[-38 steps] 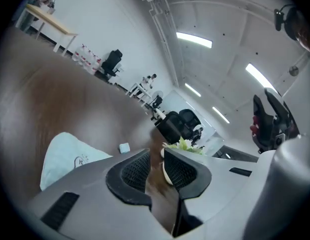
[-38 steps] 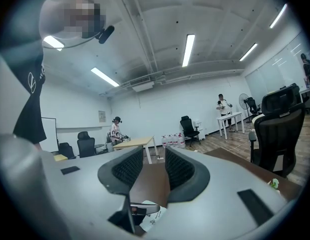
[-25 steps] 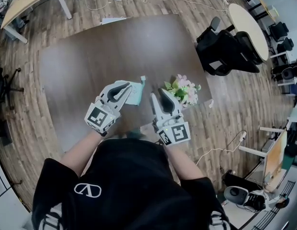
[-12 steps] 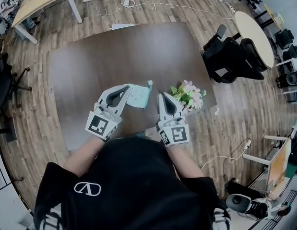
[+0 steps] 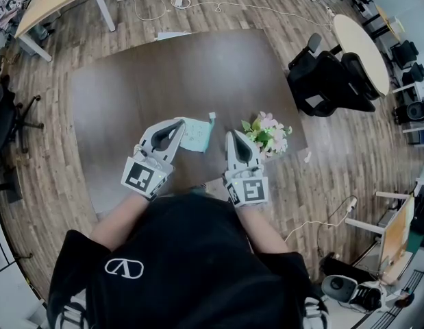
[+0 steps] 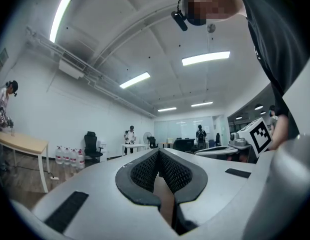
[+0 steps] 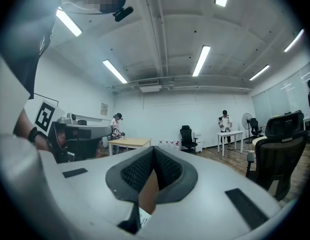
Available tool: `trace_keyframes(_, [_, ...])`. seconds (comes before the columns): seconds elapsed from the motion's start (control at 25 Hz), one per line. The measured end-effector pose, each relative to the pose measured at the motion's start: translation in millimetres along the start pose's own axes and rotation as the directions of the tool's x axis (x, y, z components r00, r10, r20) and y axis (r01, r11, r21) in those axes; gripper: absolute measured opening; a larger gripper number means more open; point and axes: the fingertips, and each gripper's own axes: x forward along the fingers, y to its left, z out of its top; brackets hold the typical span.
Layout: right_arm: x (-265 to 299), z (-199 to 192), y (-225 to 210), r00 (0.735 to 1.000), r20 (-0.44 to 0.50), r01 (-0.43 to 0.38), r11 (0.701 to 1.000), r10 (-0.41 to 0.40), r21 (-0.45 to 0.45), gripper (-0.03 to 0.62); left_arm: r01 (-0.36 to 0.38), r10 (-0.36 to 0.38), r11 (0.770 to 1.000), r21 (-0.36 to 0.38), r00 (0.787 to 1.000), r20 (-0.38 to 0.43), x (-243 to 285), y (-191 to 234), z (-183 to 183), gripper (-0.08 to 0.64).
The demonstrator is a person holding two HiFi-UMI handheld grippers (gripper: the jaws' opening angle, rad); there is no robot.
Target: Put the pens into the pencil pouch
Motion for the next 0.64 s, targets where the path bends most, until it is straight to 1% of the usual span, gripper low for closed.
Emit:
trace_keyframes(0.28, [-0.3, 1.8, -1.9, 1.000, 0.012, 0.011, 1.000, -0.011, -0.003, -0.002, -0.003, 0.004, 1.000, -0.004, 1.000, 0.009, -0.6, 1.9, 2.4, 0.002])
trace_keyframes(0.44, [1.2, 5.1, -4.2, 1.000, 0.018, 0.018, 1.000, -0.018, -0.009, -0.002, 0.001, -0.001, 1.000, 0.012, 1.000, -0.002, -0.2, 3.5, 0.8, 0.003])
trace_keyframes(0.64, [0.8, 9.3, -3.4, 1.000, 0.023, 0.018, 1.000, -0.018, -0.007, -0.002, -0.005, 0.005, 1.000, -0.002, 1.000, 0.024, 0.8, 1.4, 9.9, 0.002])
